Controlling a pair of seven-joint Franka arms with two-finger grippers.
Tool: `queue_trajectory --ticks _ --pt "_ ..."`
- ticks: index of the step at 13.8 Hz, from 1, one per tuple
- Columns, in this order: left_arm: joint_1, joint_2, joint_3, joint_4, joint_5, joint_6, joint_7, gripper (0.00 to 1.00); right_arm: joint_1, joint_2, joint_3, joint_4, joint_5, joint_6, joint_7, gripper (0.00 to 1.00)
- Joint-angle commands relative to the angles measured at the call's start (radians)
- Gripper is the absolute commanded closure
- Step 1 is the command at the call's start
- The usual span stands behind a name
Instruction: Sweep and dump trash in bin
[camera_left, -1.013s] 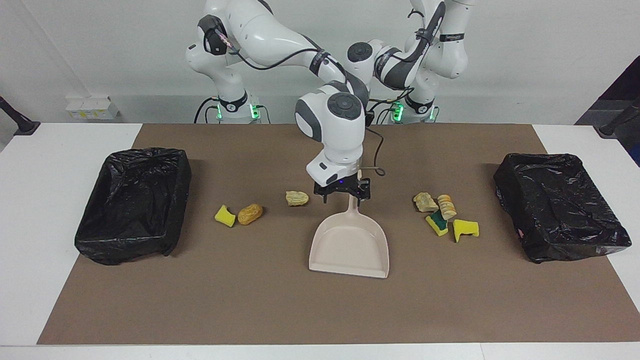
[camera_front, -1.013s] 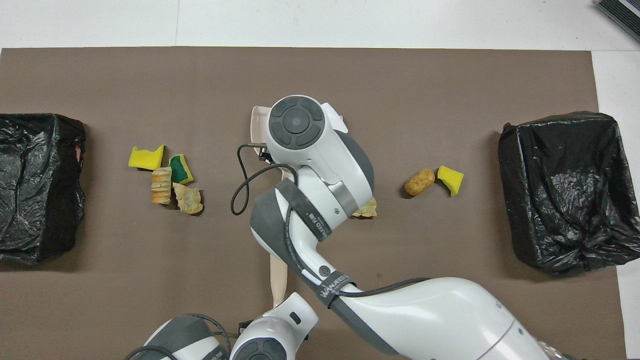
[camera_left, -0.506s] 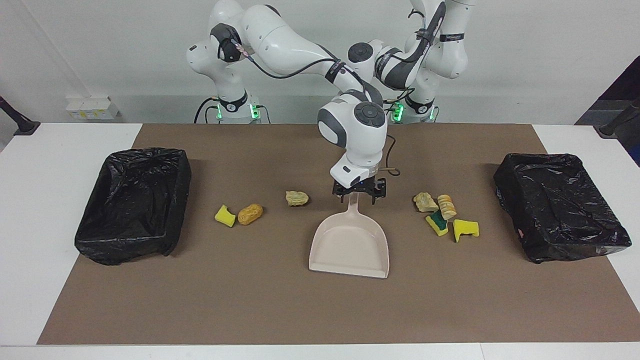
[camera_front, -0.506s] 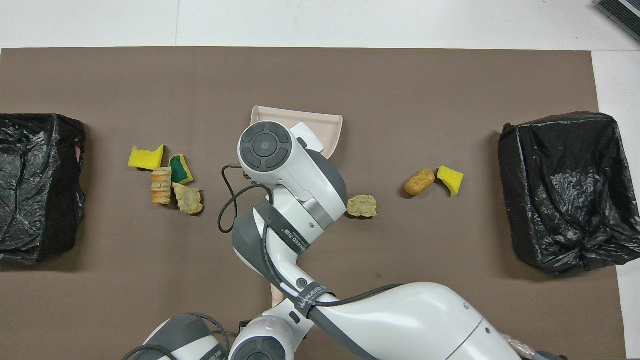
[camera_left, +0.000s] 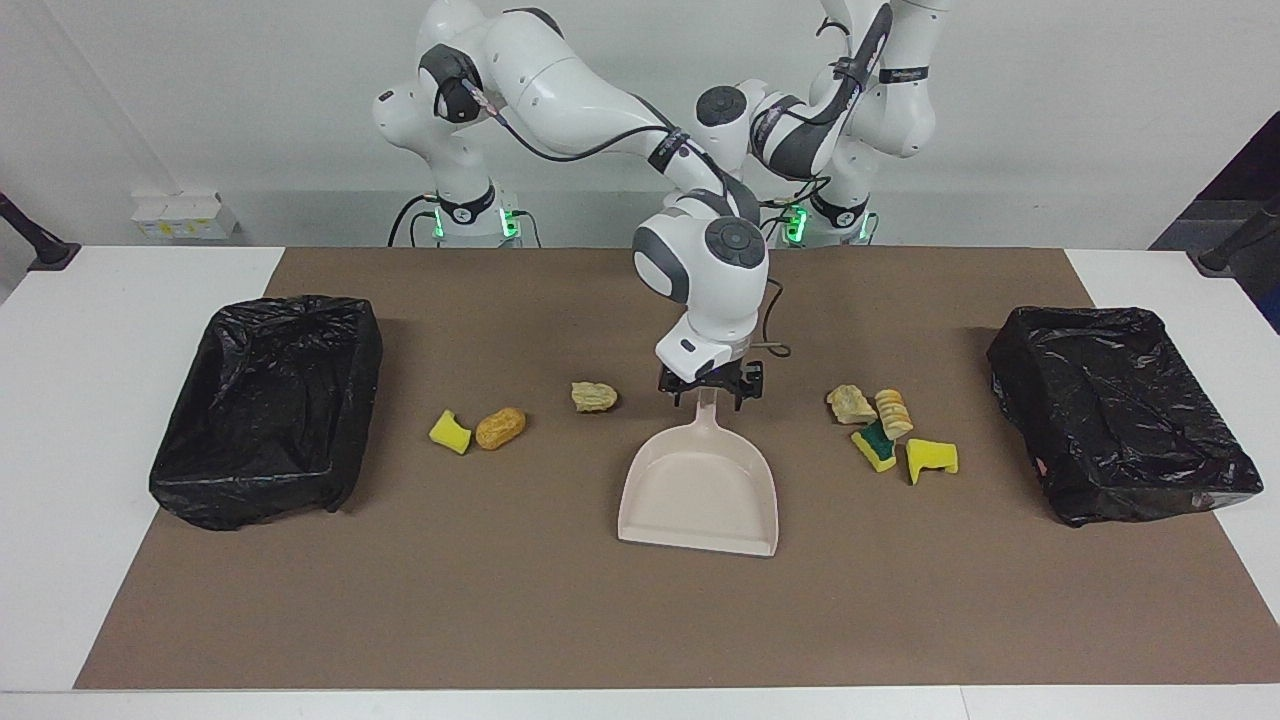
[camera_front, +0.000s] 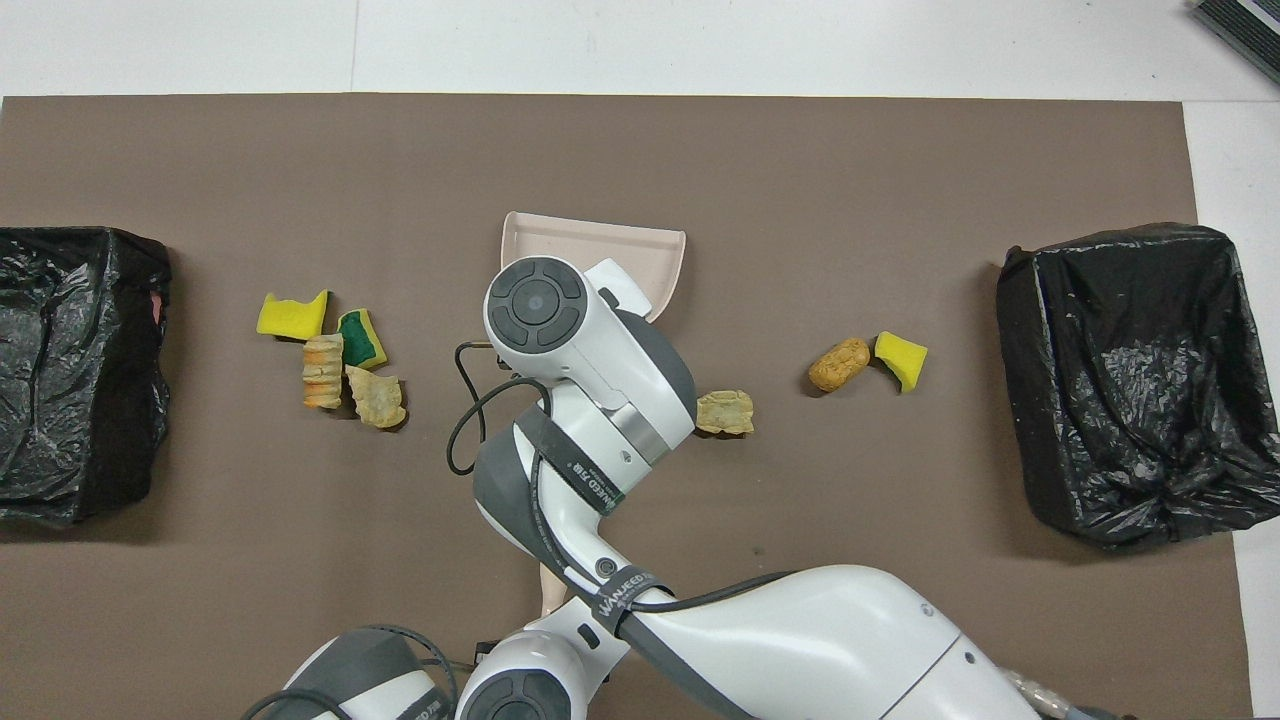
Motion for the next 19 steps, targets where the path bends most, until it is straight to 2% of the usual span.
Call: queue_trajectory --ticks 1,5,6,8,12,14,16,19 --pt "0.029 -0.033 0.012 0.021 -0.005 -0.091 0.073 1.00 -0.005 -0.049 0.006 -0.080 -0.020 0.037 0.013 0.00" --pt "0.053 -0.073 0.015 0.024 -0.005 -0.167 0.130 1.00 -0.011 -0.055 0.006 -0.099 -0.020 0.048 0.007 0.00" --pt "0.080 -0.093 0.014 0.024 -0.005 -0.183 0.151 1.00 -0.013 -0.054 0.006 -0.097 -0.020 0.060 0.007 0.03" --pt "0.129 -0.151 0.015 0.024 -0.005 -0.254 0.220 1.00 -0.017 -0.052 0.006 -0.099 -0.017 0.080 0.007 0.25" --pt "0.311 -0.270 0.017 0.029 -0.005 -0.423 0.386 1.00 -0.023 -0.049 0.006 -0.091 -0.015 0.083 0.010 0.98" --pt "0.433 -0.272 0.017 0.082 -0.002 -0.507 0.478 1.00 -0.023 -0.049 0.006 -0.090 -0.017 0.101 0.016 1.00" --pt "0.558 -0.265 0.017 0.135 0.014 -0.536 0.547 1.00 -0.026 -0.052 0.006 -0.087 -0.020 0.103 0.004 1.00" --pt "0.715 -0.153 0.017 0.268 0.104 -0.549 0.582 1.00 -0.026 -0.078 0.006 -0.091 -0.021 0.100 -0.033 1.00"
